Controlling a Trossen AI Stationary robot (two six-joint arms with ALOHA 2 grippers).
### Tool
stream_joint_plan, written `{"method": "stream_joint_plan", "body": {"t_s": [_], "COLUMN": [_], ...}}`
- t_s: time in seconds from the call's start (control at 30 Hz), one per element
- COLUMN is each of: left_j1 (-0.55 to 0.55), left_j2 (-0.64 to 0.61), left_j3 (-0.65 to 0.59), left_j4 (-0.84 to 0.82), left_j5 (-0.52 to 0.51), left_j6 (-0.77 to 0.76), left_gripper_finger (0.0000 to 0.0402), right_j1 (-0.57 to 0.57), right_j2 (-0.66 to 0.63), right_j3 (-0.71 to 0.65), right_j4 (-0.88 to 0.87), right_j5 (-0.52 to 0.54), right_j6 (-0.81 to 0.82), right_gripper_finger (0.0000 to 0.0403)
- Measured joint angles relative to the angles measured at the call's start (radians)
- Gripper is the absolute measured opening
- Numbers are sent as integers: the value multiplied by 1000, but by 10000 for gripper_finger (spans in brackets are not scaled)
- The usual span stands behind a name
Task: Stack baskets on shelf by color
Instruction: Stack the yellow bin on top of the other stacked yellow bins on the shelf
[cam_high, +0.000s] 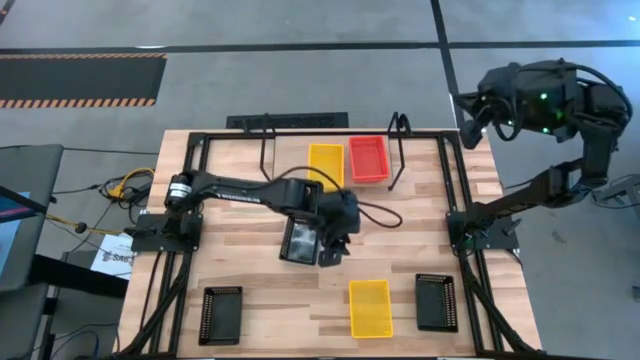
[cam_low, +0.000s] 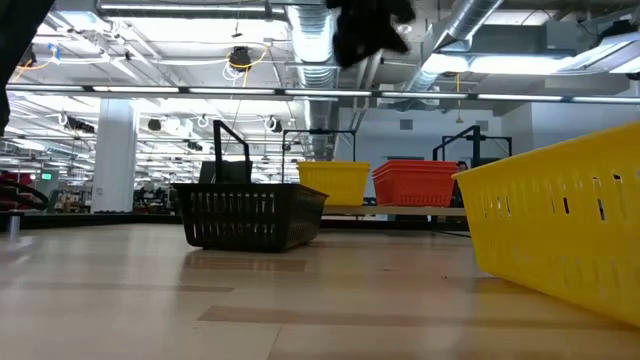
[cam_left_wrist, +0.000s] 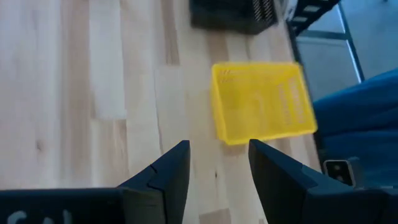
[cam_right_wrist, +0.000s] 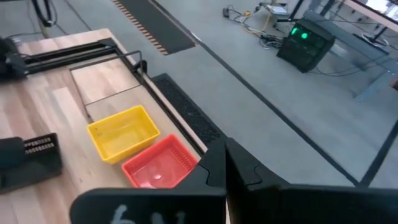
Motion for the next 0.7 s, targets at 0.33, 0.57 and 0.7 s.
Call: {"method": "stream_joint_plan", "body": {"t_s": [0.33, 0.57, 0.7], "left_j1": [-61, -78, -56], "left_j2": [2, 1, 1], "left_j3": [-207, -222, -223], "left_j4": [174, 159, 90], "left_j5": [-39, -52, -54], "left_j6": [-143, -168, -174], "left_gripper_finger": [151, 151, 151], "right_j1": [0, 21, 120], "right_j2": [47, 69, 48], "right_j3": [0, -15, -102], "right_j4": [0, 2, 1], "right_j5": [-26, -236, -334], "right_j6": [-52, -1, 103], "right_gripper_finger": [8, 8, 3]}}
